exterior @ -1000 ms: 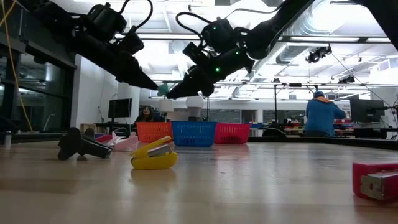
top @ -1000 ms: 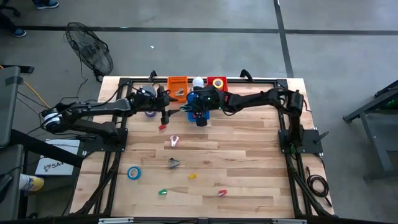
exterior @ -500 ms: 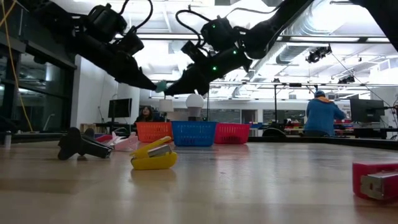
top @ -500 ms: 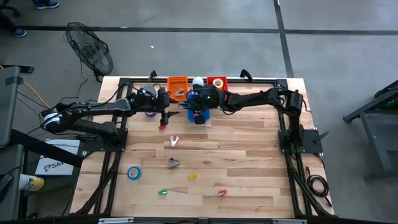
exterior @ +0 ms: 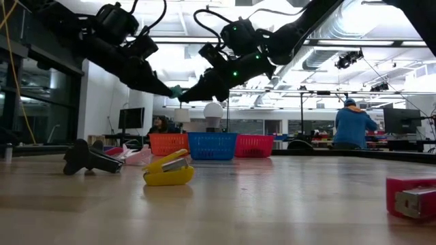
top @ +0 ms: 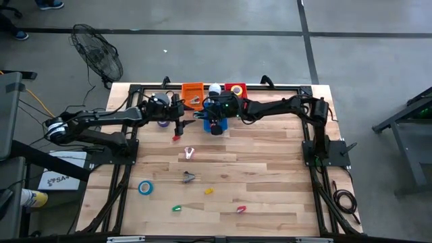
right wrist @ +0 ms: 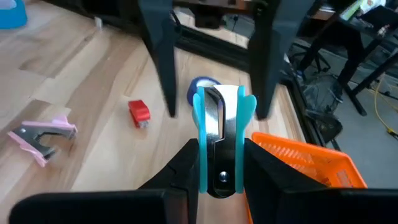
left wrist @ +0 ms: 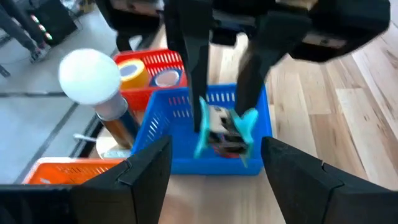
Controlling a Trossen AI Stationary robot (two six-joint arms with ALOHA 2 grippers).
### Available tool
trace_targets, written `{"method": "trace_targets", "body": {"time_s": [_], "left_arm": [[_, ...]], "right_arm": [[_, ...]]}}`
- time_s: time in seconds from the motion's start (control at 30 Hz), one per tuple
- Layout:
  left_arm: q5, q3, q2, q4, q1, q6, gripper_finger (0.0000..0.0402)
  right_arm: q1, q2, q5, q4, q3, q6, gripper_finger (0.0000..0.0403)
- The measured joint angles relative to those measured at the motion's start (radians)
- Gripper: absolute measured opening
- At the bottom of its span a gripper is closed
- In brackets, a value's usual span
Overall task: Pick and place Stapler, Stapler remover, tape
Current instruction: Put the light blue staple remover into the orange basket
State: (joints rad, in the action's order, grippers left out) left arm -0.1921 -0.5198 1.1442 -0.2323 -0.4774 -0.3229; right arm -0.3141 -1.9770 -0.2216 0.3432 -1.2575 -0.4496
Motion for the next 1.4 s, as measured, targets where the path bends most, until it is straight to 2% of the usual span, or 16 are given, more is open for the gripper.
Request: {"method": "trace_targets", "body": {"time_s": [0.73, 1.2, 1.4], "left_arm": [[0.0, 0.0, 0.0, -0.041, 0.0, -0.013, 0.0236], [-0.02, 0.0, 0.0, -0.011, 0.0, -0.014, 0.0112], [-0.023, 0.0, 0.0, -0.011, 0.0, -0.014, 0.0099]], "right_arm": [[0.001, 0.0, -0.022, 0.018, 0.001, 0.0, 0.008], [0.0, 0.0, -0.02, 0.018, 0.002, 0.002, 0.008], [0.0, 0.0, -0.019, 0.018, 0.002, 0.003, 0.008]]}}
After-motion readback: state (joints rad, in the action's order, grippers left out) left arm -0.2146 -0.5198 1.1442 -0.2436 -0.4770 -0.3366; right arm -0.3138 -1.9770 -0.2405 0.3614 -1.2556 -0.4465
